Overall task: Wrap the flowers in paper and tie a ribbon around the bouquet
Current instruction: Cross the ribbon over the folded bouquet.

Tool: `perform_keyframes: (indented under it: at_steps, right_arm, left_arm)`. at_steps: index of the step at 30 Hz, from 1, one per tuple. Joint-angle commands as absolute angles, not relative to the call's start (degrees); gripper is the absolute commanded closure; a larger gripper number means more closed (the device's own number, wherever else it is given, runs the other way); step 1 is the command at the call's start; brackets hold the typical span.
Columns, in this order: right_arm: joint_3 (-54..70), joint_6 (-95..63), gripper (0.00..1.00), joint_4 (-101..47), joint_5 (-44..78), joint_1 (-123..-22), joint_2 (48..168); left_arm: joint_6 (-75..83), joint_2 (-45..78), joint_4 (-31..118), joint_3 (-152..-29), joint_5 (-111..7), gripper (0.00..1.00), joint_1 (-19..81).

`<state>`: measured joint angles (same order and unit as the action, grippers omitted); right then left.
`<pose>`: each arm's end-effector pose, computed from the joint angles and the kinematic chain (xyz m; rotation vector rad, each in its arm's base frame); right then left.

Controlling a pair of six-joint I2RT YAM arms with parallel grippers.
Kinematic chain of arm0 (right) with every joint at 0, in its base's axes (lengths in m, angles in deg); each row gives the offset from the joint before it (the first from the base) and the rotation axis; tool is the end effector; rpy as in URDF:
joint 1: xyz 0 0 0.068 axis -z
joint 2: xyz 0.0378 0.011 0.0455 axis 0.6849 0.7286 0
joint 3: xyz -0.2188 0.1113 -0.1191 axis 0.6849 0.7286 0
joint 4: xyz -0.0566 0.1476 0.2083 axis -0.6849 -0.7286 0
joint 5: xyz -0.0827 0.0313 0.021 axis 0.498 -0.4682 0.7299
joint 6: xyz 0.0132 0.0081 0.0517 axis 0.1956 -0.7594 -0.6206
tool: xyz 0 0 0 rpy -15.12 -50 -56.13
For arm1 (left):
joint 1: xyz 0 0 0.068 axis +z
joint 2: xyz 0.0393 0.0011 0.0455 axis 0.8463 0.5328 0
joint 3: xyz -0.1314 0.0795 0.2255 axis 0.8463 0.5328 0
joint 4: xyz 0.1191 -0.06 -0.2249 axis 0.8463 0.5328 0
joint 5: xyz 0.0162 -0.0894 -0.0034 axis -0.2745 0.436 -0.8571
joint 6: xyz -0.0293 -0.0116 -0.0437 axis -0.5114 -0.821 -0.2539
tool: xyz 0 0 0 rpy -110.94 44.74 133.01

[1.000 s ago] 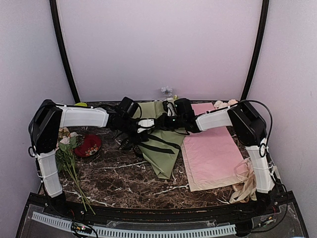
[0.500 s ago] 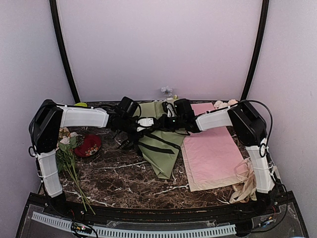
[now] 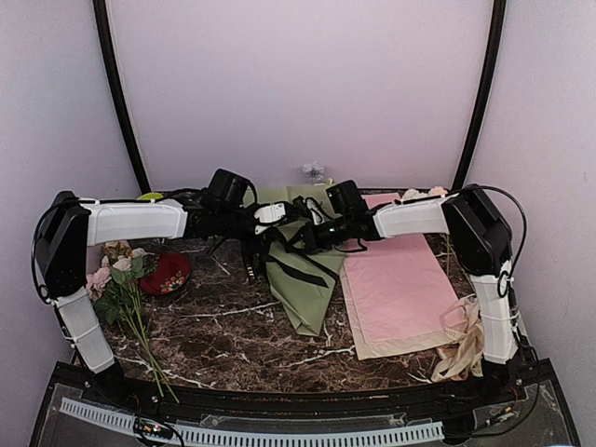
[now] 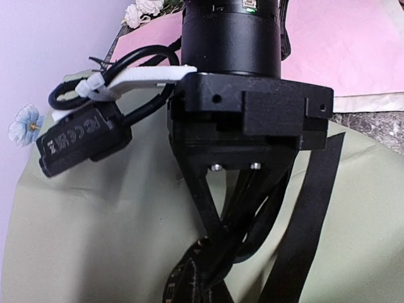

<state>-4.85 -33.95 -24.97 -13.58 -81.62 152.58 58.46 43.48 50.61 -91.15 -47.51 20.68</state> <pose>0.3691 0.3208 0.1679 -0.6877 2.2692 1.3178 0.3212 -0.2533 0.2440 1.4790 1.5634 -0.1876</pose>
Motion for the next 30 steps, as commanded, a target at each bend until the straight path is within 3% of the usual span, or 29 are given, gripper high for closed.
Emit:
perform_keyframes:
  at_steps: [1, 10, 13, 22, 30]
  right_arm:
    - [-6.4, -25.4, 0.99, -35.9, -21.0, -82.0, 152.1]
    - [-5.9, -20.0, 0.77, -41.9, -32.8, -81.6, 152.2]
    - [-6.9, -13.4, 0.67, -51.7, -31.7, -81.4, 152.6]
    - [2.6, -26.6, 0.61, -35.9, -25.8, -76.2, 146.0]
    - [3.0, -31.8, 0.57, -35.9, -16.5, -73.4, 144.0]
  left_arm:
    - [56.2, 41.4, 49.8, -90.4, -40.2, 1.0, 21.1]
    - [54.7, 41.9, 50.0, -90.4, -40.9, 1.0, 21.4]
    - [53.5, 42.6, 49.2, -90.6, -40.2, 1.0, 21.4]
    - [52.1, 43.6, 48.8, -90.6, -39.6, 1.0, 21.5]
    - [50.5, 44.8, 47.5, -90.6, -40.5, 1.0, 21.6]
